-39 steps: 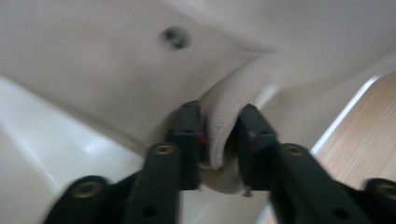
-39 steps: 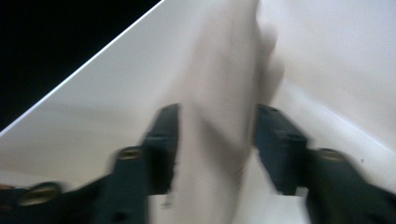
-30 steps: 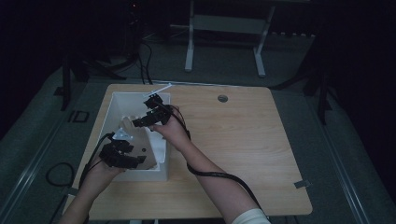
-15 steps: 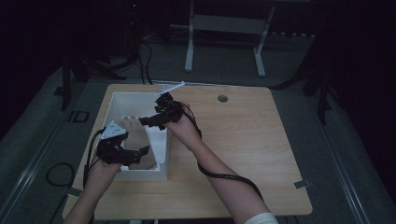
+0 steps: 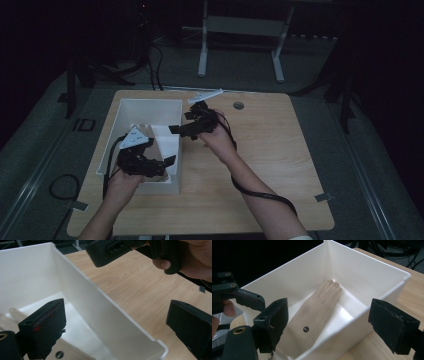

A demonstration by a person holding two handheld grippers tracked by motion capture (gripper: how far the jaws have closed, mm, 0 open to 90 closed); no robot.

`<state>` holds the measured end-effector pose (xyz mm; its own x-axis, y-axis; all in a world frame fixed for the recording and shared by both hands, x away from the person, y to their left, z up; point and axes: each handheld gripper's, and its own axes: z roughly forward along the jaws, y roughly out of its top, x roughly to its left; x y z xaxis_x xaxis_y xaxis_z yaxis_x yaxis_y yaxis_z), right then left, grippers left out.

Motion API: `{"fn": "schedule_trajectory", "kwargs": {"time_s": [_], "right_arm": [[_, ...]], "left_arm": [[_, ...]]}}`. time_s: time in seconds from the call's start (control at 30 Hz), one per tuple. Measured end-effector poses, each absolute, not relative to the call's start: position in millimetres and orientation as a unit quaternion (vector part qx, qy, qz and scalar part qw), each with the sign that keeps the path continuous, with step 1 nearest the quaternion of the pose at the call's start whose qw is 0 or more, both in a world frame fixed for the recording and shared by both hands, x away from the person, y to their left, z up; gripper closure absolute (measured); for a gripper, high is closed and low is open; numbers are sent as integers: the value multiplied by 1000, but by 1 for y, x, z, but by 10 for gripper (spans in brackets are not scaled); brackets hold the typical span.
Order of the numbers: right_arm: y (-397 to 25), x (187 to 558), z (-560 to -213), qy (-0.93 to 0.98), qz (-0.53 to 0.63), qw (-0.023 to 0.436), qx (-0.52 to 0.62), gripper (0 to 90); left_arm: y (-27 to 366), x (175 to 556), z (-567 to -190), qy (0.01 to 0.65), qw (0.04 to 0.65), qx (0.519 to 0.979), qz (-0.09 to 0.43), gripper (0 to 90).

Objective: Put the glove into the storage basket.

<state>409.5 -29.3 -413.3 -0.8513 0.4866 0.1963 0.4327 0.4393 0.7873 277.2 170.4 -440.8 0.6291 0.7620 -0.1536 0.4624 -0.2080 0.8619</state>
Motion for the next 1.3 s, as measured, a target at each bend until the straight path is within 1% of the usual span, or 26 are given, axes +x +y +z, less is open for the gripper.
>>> {"fn": "schedule_trajectory", "kwargs": {"time_s": [0.3, 0.33, 0.5, 0.67, 1.03, 1.3], "right_arm": [[-59, 402, -413, 847, 458, 43, 268, 162], [-62, 401, -413, 846, 459, 44, 269, 162], [-81, 397, -416, 842, 462, 49, 274, 159], [-108, 394, -421, 838, 464, 56, 282, 157], [-149, 392, -440, 832, 459, 65, 306, 156], [-172, 390, -457, 832, 449, 72, 317, 157]], "left_arm": [[141, 272, -428, 364, 502, 772, 144, 33], [135, 271, -426, 356, 505, 774, 135, 33], [119, 268, -422, 339, 509, 781, 127, 33], [95, 266, -423, 309, 514, 793, 104, 33], [52, 266, -443, 270, 516, 810, 73, 33], [29, 269, -462, 253, 499, 827, 58, 33]]}}
